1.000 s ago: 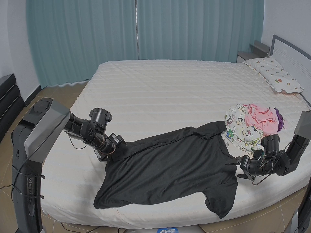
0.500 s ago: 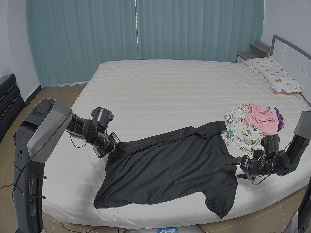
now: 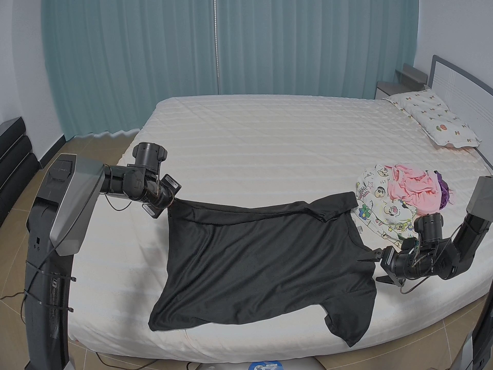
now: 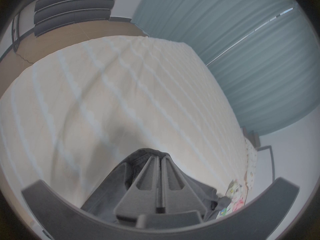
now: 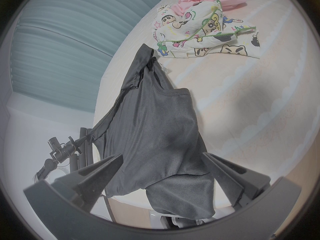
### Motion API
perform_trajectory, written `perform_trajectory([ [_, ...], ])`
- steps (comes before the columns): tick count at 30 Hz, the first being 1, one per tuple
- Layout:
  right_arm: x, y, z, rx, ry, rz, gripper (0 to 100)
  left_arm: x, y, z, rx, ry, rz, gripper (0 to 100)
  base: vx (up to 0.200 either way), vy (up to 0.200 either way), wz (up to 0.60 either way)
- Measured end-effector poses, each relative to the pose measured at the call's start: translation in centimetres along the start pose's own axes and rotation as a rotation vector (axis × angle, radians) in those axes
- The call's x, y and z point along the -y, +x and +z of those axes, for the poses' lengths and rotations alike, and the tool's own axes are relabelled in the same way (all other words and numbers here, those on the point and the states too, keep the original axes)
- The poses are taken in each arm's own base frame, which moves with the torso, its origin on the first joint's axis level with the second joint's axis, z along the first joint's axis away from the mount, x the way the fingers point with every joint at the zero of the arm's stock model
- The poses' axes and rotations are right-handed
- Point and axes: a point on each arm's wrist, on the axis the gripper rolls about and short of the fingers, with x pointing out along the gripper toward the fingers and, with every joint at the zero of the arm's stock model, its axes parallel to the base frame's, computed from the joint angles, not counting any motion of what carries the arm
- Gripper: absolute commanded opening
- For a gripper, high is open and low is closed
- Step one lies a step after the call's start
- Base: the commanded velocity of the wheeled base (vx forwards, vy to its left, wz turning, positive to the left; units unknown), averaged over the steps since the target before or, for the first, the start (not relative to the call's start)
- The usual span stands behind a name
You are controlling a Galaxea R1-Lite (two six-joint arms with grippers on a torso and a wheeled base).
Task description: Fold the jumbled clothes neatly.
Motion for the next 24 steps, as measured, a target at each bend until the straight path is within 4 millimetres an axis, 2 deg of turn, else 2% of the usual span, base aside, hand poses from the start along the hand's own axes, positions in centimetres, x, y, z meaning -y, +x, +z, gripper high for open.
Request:
perform_trajectory([
  [7,0.1,0.2,0.0,-0.001,0.001,-0.001,100,-1.5,2.4,0.8,0.040,-0.032,-0.008,0,0.000,0.000,0.00],
  [16,0.0,0.3,0.2,0.026,-0.011,0.020,100,-2.8,3.7,1.8,0.114,-0.074,-0.006,0,0.000,0.000,0.00],
  [17,0.1,0.4,0.2,0.025,-0.011,0.019,100,-2.9,3.8,1.8,0.112,-0.074,-0.004,100,0.000,0.000,0.00],
  [24,0.2,0.4,0.1,0.022,-0.005,0.017,100,-3.8,4.3,1.8,0.093,-0.084,0.017,100,0.000,0.000,0.00],
])
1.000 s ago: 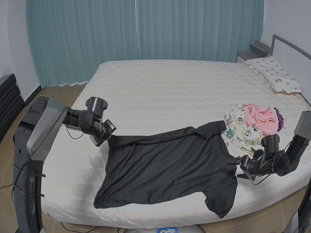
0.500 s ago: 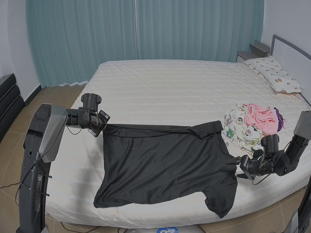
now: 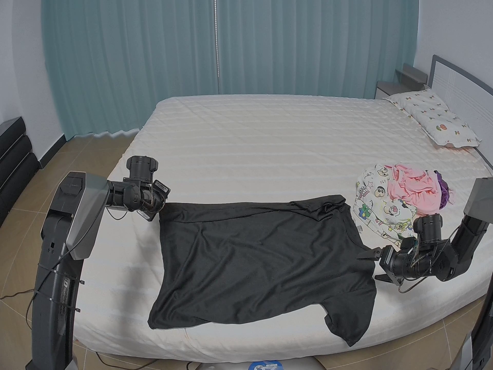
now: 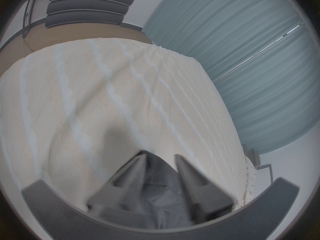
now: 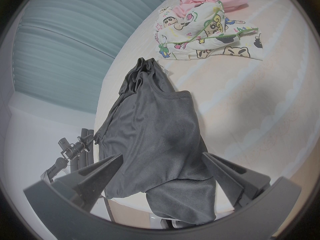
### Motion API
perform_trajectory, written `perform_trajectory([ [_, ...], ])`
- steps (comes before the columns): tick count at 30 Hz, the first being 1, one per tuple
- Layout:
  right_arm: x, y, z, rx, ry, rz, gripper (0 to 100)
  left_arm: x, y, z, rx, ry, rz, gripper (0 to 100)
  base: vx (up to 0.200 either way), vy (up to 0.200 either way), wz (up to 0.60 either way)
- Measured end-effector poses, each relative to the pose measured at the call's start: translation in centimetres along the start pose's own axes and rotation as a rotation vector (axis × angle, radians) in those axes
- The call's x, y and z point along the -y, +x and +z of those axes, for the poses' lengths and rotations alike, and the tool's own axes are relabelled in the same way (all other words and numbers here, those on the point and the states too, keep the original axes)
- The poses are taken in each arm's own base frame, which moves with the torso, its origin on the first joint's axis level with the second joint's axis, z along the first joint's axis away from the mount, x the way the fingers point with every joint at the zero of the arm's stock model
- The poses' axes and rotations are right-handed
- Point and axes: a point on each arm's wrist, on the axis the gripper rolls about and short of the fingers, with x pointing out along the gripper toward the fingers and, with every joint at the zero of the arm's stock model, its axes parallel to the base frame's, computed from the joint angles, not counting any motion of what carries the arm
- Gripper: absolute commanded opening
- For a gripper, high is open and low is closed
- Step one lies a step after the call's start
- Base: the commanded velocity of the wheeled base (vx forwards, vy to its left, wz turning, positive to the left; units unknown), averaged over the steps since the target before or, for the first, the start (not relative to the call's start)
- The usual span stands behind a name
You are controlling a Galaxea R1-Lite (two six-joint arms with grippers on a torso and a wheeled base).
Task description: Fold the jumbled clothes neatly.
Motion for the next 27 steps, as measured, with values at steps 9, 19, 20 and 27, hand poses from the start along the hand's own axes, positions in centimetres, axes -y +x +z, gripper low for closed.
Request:
perform_trajectory([
  [9,-0.9,0.0,1.1,0.072,0.045,0.047,100,-0.3,-1.6,1.8,-0.062,-0.027,0.029,100,0.000,0.000,0.00],
  [19,-3.1,0.6,2.8,0.240,0.043,0.029,100,-0.3,-6.5,3.5,-0.157,-0.071,0.006,100,0.000,0.000,0.00],
  [20,-3.5,0.7,3.0,0.246,0.039,0.032,100,-0.4,-6.9,3.4,-0.168,-0.073,0.006,100,0.000,0.000,0.00],
  [27,-5.1,1.6,5.0,0.276,0.032,0.025,100,-1.1,-9.6,2.7,-0.244,-0.082,-0.010,100,0.000,0.000,0.00],
])
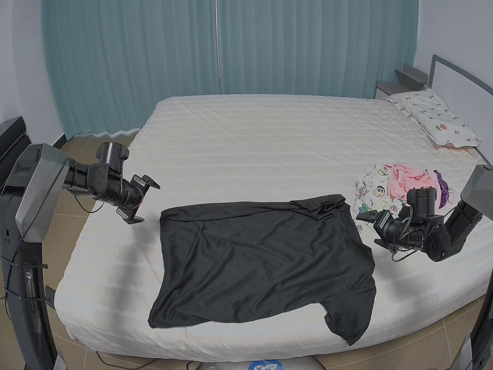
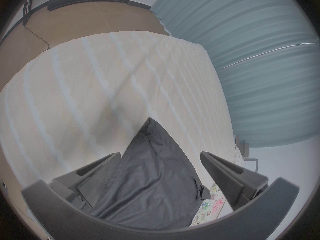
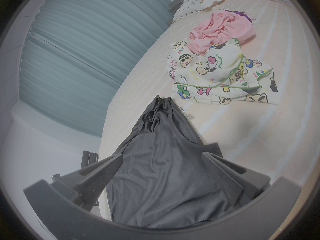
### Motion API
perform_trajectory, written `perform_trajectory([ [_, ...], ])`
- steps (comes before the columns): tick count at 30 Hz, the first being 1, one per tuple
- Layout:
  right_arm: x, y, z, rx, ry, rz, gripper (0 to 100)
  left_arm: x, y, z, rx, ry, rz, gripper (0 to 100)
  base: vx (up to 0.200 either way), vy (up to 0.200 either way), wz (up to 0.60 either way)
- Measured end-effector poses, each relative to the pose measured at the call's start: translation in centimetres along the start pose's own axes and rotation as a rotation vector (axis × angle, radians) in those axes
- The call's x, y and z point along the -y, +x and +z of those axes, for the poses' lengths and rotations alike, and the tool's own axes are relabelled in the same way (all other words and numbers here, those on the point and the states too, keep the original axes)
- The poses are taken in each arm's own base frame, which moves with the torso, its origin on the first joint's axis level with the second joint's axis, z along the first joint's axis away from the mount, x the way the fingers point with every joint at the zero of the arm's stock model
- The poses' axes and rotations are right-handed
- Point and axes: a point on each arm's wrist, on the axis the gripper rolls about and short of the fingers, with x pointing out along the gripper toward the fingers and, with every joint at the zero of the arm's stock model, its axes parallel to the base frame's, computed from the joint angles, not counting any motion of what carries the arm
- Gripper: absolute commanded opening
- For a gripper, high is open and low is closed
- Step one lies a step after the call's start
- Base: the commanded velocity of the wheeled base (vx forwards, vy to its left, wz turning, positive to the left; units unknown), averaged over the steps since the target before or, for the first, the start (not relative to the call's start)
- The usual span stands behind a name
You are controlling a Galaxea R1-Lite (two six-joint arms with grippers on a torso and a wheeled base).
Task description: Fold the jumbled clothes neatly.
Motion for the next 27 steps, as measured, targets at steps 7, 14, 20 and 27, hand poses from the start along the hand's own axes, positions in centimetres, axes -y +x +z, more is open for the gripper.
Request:
perform_trajectory([
  [7,-1.0,2.3,1.6,0.045,0.002,0.002,100,-2.0,-1.1,-2.5,-0.069,0.003,0.014,100,0.000,0.000,0.00],
  [14,-2.7,6.0,2.1,0.086,0.057,0.015,100,-3.8,-2.1,-4.5,-0.112,0.011,-0.019,100,0.000,0.000,0.00],
  [20,-4.0,9.1,2.3,0.070,0.110,0.014,100,-4.4,-2.6,-5.5,-0.128,0.001,-0.026,100,0.000,0.000,0.00],
  [27,-5.1,12.0,2.2,0.038,0.172,-0.003,100,-4.6,-2.9,-5.8,-0.133,-0.049,-0.026,100,0.000,0.000,0.00],
])
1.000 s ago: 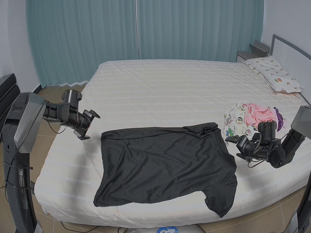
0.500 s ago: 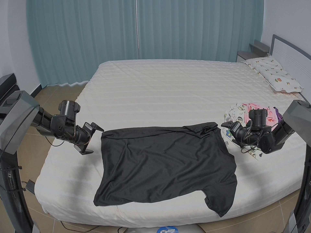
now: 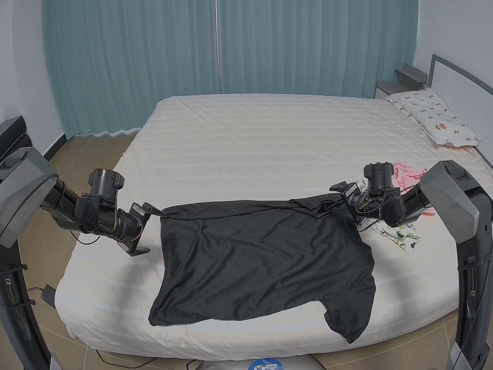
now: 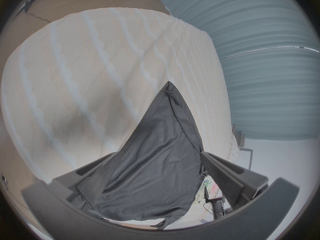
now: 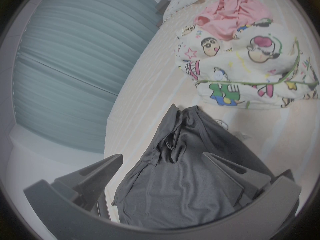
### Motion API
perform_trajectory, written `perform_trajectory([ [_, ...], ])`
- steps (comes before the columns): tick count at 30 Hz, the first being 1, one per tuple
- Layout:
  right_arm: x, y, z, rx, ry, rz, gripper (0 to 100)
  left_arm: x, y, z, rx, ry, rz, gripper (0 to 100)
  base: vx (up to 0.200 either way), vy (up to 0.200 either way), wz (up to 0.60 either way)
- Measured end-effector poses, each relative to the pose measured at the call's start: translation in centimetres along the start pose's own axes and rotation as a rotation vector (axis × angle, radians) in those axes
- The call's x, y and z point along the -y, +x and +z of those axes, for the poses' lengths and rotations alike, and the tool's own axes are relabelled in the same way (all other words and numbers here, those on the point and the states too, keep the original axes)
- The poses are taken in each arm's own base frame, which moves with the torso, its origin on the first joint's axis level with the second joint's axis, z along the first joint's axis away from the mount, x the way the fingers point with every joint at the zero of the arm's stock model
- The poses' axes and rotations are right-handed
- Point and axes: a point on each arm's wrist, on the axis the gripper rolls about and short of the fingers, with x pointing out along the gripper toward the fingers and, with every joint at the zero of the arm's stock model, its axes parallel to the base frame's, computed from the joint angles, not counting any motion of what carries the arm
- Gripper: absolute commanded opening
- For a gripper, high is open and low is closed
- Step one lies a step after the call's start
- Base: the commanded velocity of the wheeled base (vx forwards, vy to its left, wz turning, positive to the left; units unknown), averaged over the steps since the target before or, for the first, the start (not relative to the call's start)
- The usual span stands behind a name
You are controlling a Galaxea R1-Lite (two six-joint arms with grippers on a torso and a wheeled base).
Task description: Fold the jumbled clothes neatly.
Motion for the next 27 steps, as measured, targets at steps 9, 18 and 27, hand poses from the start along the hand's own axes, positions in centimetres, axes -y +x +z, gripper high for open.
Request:
perform_trajectory([
  [9,-0.5,2.9,-1.2,-0.023,0.007,-0.003,100,-0.1,0.0,-0.1,-0.003,-0.021,0.000,100,0.000,0.000,0.00],
  [18,-1.5,5.1,-0.9,0.034,0.004,0.026,100,-0.1,0.0,-0.1,-0.003,-0.035,0.001,100,0.000,0.000,0.00],
  [27,-2.4,6.7,0.2,0.152,0.019,0.172,100,-0.1,0.0,-0.1,-0.003,-0.037,0.001,100,0.000,0.000,0.00],
])
